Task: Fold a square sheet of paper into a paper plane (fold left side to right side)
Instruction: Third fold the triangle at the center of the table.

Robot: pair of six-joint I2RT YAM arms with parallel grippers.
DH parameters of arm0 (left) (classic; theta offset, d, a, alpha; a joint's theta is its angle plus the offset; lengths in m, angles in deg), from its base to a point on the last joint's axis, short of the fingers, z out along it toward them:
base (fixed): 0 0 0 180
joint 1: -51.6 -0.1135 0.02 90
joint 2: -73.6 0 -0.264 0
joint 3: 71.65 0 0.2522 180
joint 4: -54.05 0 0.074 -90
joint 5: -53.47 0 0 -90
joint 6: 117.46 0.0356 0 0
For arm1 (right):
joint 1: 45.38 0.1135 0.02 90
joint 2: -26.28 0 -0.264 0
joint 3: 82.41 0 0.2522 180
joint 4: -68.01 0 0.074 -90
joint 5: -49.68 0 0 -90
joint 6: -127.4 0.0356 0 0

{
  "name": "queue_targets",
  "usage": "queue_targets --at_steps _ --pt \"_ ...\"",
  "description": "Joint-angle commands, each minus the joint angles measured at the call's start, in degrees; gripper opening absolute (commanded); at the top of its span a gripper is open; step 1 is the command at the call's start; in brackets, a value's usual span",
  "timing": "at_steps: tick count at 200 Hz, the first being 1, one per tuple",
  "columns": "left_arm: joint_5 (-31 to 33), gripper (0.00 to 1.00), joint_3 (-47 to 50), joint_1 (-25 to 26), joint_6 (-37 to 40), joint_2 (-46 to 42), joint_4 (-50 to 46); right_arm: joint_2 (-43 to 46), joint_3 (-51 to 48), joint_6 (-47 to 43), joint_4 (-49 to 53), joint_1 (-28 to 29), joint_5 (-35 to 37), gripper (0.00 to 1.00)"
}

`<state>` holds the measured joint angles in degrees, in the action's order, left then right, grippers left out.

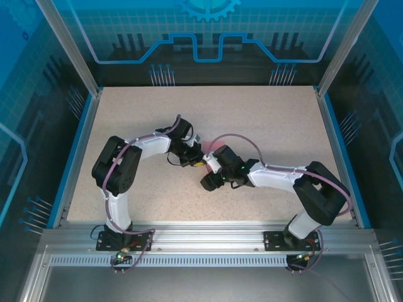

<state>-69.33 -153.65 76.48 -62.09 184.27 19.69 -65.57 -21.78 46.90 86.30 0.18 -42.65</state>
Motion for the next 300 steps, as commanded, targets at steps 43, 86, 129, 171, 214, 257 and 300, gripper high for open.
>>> queue_targets --at_steps 43,86,129,171,214,257,300 --pt "-0.78 0.04 -1.62 0.34 -0.26 -0.43 -1.75 -3.66 4.81 -0.05 0.55 0.72 5.99 0.29" --pt "0.47 0.14 -1.15 -0.61 0.52 -2.47 -2.44 -1.41 3.95 -1.44 1.74 -0.99 2.45 0.09" --pt "0.2 0.31 -1.28 -4.29 2.13 -5.93 -3.2 -0.5 3.84 -2.52 2.95 -3.62 -4.33 0.04" --pt "-3.06 0.22 -7.27 -4.88 3.83 -0.76 -4.23 -1.68 3.99 -2.18 3.0 -4.95 -7.39 0.04" --pt "-4.95 0.18 -17.45 -3.39 6.83 9.1 -7.64 -3.46 4.76 -1.61 2.95 -5.46 -8.77 0.04" --pt "-4.71 0.16 -27.04 -2.09 9.74 18.46 -12.98 -4.12 5.42 -1.54 3.21 -6.05 -9.51 0.05" --pt "-3.77 0.15 -29.13 -1.74 10.85 22.19 -14.81 -4.56 6.14 -1.75 3.84 -7.1 -10.32 0.05"
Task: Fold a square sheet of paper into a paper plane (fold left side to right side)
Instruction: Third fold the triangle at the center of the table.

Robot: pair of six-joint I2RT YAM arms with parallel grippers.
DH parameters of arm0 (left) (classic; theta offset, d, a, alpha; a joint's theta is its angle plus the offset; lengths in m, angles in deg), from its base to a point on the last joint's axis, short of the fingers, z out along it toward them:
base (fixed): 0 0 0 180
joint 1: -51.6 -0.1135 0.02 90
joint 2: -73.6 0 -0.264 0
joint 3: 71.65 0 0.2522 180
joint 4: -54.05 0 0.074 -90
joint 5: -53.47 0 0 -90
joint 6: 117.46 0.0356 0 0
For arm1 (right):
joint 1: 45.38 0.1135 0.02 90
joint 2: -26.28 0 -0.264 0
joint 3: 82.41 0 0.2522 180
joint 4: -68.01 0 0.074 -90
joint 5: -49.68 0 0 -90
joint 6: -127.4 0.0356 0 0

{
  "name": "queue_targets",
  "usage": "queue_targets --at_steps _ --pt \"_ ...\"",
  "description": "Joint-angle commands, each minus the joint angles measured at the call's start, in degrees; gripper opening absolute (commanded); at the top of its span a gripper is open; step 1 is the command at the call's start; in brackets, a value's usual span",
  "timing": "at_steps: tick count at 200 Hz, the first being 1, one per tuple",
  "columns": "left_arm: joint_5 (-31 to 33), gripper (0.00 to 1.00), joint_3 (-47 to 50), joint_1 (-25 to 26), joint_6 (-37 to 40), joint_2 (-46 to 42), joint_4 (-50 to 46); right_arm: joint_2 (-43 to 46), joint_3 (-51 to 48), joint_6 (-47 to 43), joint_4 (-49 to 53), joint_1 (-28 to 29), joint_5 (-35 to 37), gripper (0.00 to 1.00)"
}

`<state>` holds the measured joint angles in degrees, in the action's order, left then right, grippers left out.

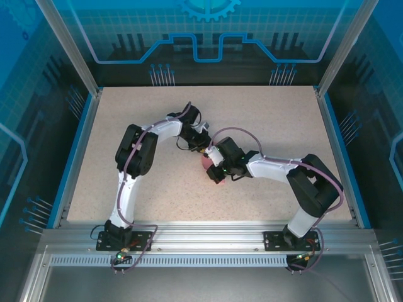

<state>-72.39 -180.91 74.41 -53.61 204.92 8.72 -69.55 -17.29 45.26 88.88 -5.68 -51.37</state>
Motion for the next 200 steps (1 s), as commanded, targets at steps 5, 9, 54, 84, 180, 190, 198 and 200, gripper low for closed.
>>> queue_targets --at_steps 5,9,54,84,180,190,198,200 --pt "-0.63 0.15 -1.94 0.35 2.46 1.71 -4.0 -0.58 1.72 -0.04 1.24 -1.36 -1.68 0.05" --pt "-0.45 0.15 -1.94 0.34 2.55 1.83 -4.15 -0.6 1.81 -0.11 1.3 -1.54 -1.88 0.05" --pt "0.7 0.15 -1.65 0.41 3.6 2.96 -5.3 -1.37 2.94 -0.56 3.12 -3.34 -1.34 0.06" --pt "0.68 0.15 -1.53 0.59 3.67 3.32 -5.27 -2.57 3.93 -0.61 4.37 -4.43 -0.99 0.06" --pt "0.44 0.14 -1.43 0.9 3.47 3.32 -5.1 -5.59 5.94 1.07 6.2 -6.22 1.41 0.07" --pt "0.44 0.14 -1.31 0.9 3.39 3.34 -5.08 -5.85 6.12 1.21 6.46 -6.29 1.77 0.07" --pt "0.44 0.14 -1.36 0.85 3.38 3.32 -5.02 -6.07 6.36 1.34 6.59 -6.34 1.95 0.07" --pt "0.44 0.14 -1.35 0.86 3.39 3.32 -5.04 -6.14 6.37 1.31 6.64 -6.32 1.97 0.07"
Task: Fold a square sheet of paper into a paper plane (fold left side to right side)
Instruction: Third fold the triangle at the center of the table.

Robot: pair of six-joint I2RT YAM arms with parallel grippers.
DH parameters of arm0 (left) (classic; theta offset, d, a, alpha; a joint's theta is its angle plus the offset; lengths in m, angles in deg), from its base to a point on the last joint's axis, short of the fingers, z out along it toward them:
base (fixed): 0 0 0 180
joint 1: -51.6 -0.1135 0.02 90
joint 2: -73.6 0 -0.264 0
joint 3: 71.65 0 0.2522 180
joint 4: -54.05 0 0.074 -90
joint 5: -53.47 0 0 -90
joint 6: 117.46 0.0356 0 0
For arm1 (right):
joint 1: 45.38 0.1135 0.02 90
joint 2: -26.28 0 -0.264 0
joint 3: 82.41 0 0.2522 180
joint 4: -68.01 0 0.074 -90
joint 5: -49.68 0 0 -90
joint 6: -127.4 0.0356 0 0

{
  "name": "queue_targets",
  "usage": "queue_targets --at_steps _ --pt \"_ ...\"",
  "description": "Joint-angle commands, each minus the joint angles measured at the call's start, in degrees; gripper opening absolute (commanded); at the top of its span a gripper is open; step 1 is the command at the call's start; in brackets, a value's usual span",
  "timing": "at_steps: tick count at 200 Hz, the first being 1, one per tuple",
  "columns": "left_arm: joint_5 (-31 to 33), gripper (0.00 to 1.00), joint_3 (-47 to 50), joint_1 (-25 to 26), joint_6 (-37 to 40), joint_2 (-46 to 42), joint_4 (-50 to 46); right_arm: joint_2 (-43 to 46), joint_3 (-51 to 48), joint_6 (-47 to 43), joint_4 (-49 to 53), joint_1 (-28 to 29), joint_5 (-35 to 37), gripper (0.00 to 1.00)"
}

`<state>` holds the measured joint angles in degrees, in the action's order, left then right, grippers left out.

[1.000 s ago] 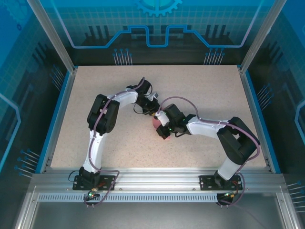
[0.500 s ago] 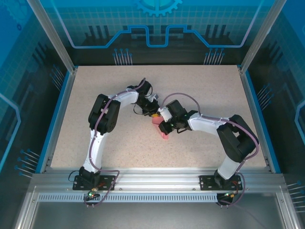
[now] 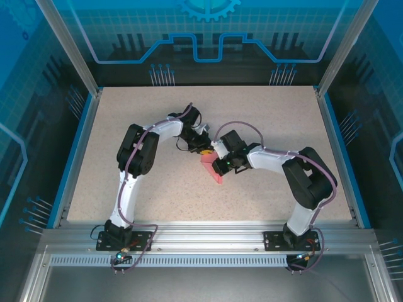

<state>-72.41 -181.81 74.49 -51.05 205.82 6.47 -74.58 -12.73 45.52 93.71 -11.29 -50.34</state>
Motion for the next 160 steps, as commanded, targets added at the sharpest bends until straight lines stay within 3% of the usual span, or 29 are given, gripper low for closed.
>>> queue_targets --at_steps 1,160 --pt "0.46 0.14 -0.46 0.76 0.83 2.42 -2.76 -1.15 1.86 1.08 1.83 -0.7 0.96 0.07" --pt "0.2 0.14 -0.63 0.83 0.68 2.69 -2.76 -3.11 3.0 2.74 3.0 -1.22 2.82 0.07"
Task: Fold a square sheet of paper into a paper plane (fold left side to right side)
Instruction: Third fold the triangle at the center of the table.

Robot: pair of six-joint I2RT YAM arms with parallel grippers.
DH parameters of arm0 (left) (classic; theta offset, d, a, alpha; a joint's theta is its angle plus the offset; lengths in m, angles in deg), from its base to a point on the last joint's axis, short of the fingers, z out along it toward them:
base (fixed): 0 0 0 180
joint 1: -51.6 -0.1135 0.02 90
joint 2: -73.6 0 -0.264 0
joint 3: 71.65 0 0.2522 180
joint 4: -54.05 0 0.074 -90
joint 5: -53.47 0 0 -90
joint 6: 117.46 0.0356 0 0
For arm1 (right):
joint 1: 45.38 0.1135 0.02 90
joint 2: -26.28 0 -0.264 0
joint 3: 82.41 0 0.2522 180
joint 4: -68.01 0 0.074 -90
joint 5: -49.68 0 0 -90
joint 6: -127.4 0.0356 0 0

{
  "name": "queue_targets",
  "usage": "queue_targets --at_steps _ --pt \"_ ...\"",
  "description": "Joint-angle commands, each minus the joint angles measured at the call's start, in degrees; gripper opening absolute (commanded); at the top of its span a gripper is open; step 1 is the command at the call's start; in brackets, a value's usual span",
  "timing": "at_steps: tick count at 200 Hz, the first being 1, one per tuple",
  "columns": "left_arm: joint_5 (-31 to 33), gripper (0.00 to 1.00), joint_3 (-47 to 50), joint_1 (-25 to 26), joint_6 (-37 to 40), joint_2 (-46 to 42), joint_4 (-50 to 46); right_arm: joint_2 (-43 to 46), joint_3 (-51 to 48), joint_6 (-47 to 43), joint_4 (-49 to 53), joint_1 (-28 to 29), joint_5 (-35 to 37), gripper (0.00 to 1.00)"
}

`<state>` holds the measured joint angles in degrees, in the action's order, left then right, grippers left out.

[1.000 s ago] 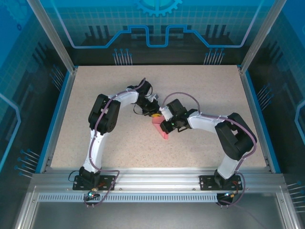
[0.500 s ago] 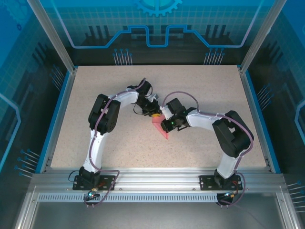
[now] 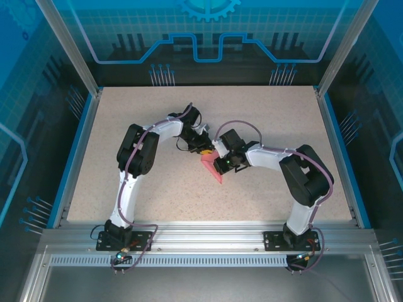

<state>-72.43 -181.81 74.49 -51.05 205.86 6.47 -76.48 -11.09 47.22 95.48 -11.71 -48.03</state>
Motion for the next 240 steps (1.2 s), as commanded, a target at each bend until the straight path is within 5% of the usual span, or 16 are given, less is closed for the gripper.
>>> queue_targets --at_steps 1,240 --pt "0.22 0.14 -0.68 0.79 0.71 2.64 -2.79 -1.25 1.34 1.01 1.23 -0.8 0.46 0.07" --pt "0.31 0.15 -0.48 0.92 0.83 2.23 -2.64 -3.64 1.67 0.63 3.63 -1.06 0.42 0.07"
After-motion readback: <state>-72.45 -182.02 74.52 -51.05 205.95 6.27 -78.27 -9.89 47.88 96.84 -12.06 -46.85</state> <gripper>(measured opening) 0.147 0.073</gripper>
